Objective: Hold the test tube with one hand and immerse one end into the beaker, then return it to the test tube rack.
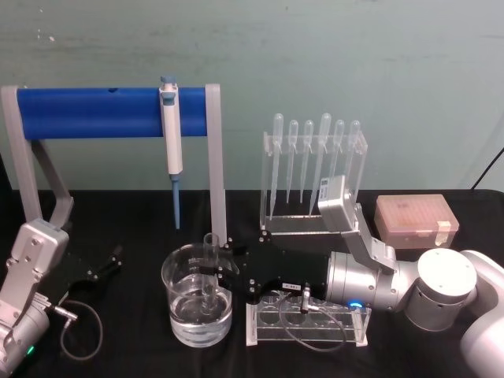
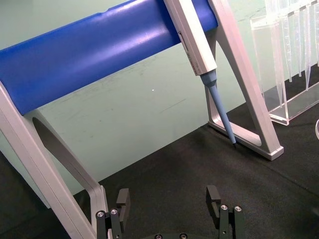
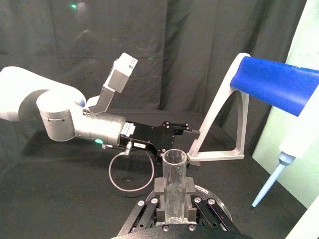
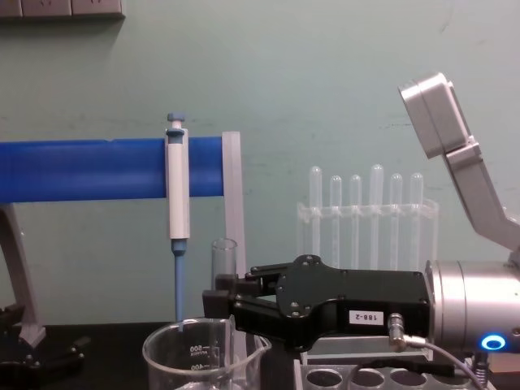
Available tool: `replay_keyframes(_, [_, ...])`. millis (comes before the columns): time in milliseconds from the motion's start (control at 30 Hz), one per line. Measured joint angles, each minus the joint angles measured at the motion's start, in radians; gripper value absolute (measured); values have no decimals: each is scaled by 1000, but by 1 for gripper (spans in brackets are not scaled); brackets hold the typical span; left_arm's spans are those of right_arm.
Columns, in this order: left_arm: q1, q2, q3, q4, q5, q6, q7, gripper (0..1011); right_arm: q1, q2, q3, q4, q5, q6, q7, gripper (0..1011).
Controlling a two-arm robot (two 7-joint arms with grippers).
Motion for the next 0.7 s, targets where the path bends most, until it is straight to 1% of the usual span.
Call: replay_keyframes(700, [0, 0, 0, 0, 0, 0, 0, 1000, 0, 0, 0, 0, 0, 0, 0, 224])
